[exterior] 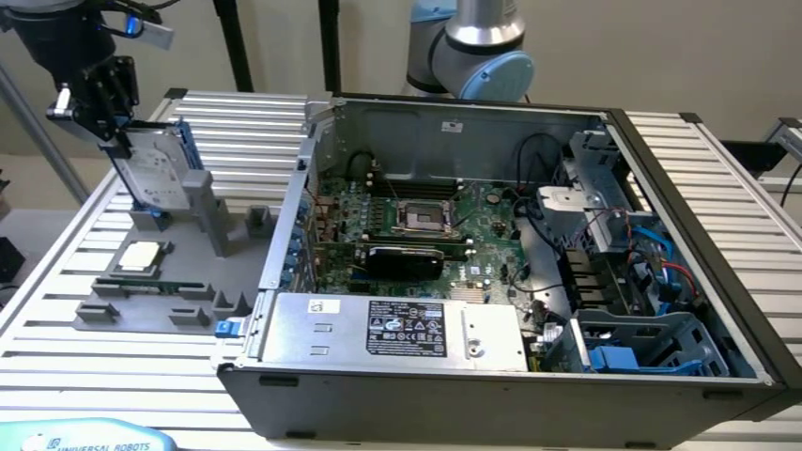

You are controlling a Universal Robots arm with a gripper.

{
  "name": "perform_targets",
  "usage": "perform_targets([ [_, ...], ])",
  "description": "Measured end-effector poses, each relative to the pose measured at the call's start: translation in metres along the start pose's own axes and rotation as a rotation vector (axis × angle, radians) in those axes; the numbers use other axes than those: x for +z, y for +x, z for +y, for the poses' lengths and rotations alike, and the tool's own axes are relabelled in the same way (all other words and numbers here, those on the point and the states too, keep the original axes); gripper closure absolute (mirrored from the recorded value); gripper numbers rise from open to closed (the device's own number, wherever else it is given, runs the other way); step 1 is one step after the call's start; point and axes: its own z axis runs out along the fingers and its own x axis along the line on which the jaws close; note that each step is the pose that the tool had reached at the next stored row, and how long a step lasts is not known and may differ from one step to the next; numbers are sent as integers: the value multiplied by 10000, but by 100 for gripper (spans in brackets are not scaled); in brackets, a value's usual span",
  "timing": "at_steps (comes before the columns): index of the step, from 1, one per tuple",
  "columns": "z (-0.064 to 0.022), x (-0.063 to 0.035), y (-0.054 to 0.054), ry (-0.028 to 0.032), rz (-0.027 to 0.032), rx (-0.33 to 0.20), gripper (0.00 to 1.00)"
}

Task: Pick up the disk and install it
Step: 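Pick up the disk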

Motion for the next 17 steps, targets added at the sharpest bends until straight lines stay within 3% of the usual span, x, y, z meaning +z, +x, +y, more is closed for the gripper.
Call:
perform_targets([
  [12,-34,-543,-12,0,1,-1,67],
  [17,-107,-768,-20,1,-2,-1,67],
])
